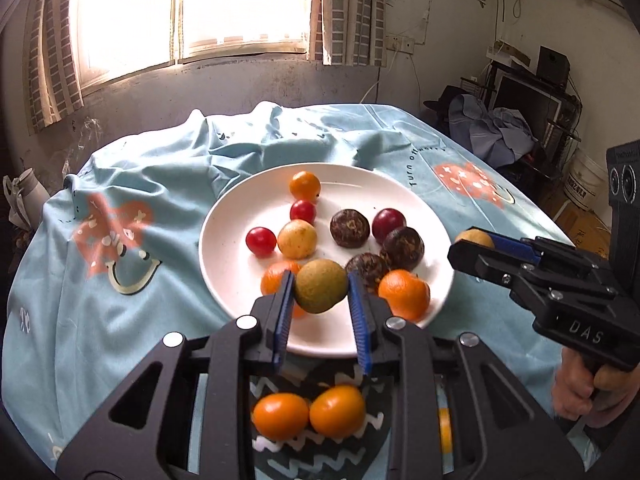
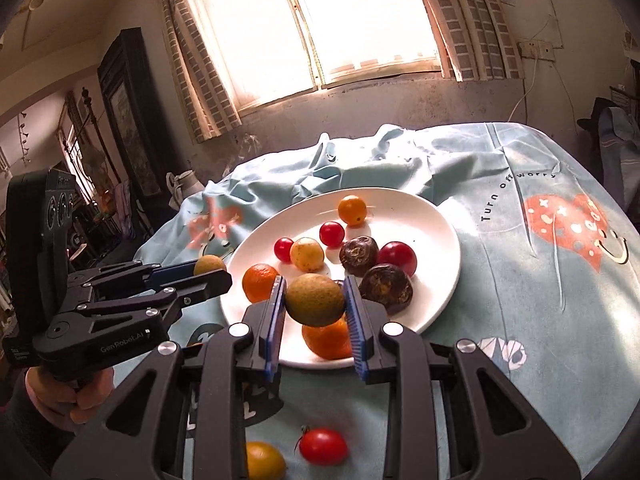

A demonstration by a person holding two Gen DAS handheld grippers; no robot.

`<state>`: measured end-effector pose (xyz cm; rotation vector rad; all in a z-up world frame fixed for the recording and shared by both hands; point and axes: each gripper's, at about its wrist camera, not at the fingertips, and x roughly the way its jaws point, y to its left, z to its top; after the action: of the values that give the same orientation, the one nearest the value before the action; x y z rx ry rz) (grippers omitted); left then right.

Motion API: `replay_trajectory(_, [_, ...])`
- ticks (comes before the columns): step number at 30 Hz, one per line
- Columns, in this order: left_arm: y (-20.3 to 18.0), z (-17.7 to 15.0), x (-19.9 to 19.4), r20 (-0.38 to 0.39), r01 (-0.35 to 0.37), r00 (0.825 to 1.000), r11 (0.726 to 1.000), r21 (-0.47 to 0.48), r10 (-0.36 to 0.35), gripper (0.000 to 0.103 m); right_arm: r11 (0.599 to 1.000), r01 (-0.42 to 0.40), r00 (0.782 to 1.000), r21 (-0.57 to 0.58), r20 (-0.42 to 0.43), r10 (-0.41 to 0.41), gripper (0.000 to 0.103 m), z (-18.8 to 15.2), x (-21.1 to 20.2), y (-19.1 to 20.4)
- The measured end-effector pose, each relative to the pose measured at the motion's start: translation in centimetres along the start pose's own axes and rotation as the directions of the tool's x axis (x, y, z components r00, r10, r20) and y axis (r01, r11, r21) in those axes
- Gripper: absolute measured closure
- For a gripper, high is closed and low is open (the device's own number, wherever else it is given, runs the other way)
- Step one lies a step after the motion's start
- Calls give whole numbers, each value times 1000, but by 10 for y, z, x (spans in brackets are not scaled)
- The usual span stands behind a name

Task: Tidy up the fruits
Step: 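Carry both small yellow fruits onto the plate and open both grippers, then grasp a yellow orange with the right gripper while the left grasps an orange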

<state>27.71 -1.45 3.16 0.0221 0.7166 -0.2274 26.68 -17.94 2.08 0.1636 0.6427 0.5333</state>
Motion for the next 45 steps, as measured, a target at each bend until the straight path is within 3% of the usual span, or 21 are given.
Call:
replay_trajectory(5, [6, 20, 36, -33, -33, 999, 999, -18, 32, 75, 999, 14, 1000, 37, -29, -13, 73, 12, 29, -16])
replay_trajectory(7, [8, 21, 37, -41, -52, 998, 998, -33, 50, 37, 999, 26, 998, 42, -58, -23, 53, 12, 35, -19])
replay_trajectory(8, [9, 20, 30, -15, -71, 997, 997, -43, 71, 11, 999, 35, 998, 39, -62, -33, 52, 11, 33, -19])
replay_trajectory(10, [11, 14, 12, 44, -105, 993, 994, -36, 107, 10, 1000, 25, 998, 11, -58, -24, 52, 10, 24, -14])
replay_trajectory(13, [15, 2, -9, 23, -105, 994, 994, -16, 105, 9, 999, -15, 998, -39, -69, 13, 51, 2, 8, 3])
replay_trajectory(15, [22, -14, -22, 23, -114, 993, 993, -30, 115, 2, 995, -57, 995, -80, -86, 50, 48, -8, -1, 18])
replay_trajectory(17, [30, -32, -32, 34, -133, 990, 989, -59, 135, 2, 986, -79, 993, -148, -100, 65, 47, -21, -9, 36])
replay_trajectory(24, [59, -74, -28, -84, -218, 975, 961, -172, 206, 2, 950, -90, 986, -298, -164, 42, 47, -59, -17, 74])
replay_trajectory(28, [71, -75, -37, -64, -242, 970, 944, -223, 233, 2, 927, -48, 985, -373, -169, -17, 47, -69, -12, 84])
replay_trajectory(36, [77, -75, -42, -67, -244, 970, 937, -251, 235, 2, 928, -42, 980, -371, -197, -34, 47, -73, -9, 81])
replay_trajectory(45, [78, -77, -42, -77, -242, 970, 938, -247, 230, 2, 933, -63, 956, -354, -290, -45, 47, -86, -2, 79])
